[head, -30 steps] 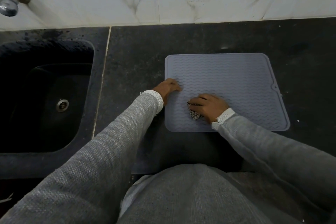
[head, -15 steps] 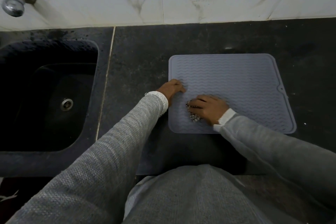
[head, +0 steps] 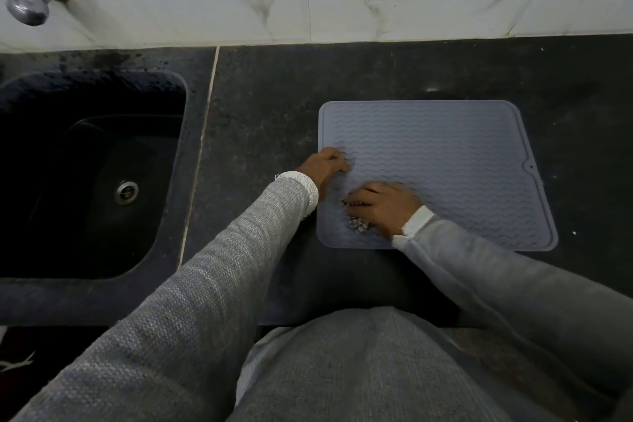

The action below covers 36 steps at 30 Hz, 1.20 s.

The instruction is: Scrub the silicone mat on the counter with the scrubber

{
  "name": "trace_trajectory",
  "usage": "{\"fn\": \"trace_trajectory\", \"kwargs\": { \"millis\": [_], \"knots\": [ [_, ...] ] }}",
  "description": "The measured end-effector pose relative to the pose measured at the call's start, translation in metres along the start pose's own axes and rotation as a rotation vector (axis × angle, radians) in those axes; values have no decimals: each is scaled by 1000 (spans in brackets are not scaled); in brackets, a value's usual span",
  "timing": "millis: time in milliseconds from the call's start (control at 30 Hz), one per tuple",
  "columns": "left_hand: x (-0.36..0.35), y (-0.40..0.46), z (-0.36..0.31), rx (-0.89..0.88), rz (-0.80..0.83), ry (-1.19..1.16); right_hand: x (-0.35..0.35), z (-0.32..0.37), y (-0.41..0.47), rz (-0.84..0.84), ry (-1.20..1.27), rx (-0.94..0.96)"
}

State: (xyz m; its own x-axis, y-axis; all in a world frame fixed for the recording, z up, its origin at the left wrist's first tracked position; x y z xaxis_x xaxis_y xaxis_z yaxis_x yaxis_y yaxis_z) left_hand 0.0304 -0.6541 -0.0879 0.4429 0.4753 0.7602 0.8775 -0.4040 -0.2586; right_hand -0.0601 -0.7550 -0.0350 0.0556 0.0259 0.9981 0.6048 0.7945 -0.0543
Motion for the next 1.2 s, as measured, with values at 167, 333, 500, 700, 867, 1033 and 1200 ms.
{"fn": "trace_trajectory", "kwargs": {
  "millis": [167,333,500,700,867,1033,1200],
  "knots": [
    [1,1,-2,58,64,-37,3,-11,-26,53,6,-89],
    [1,2,-5,16,98,38,5,6,9,-27,129,-79],
    [1,0,1,69,123,54,4,20,13,7,40,0],
    [7,-6,-4,115,-6,-119,-1,-13,-37,-62,57,-97],
    [-4,-8,3,182,53,-372,-5,-14,-32,-53,128,-211],
    [0,-10,-2,83,-85,-247,-2,-8,-16,-32,171,-207],
    [-8,-6,2,171,18,-393,2,29,14,-70,89,-100]
  ]
}}
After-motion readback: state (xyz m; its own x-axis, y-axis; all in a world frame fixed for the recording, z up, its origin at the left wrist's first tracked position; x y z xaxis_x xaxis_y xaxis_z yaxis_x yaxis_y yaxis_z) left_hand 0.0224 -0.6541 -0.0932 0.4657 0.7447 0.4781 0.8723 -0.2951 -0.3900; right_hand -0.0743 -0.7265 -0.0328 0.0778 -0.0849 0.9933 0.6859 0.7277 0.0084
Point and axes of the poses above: each hand's wrist, its own y-axis towards the middle knuckle, its own x-axis out of the back of the hand, z = x × y, the point moved 6 cm from there along y, towards the middle knuckle, and after that the axes turned 3 degrees about x, right-handed, at the moved point
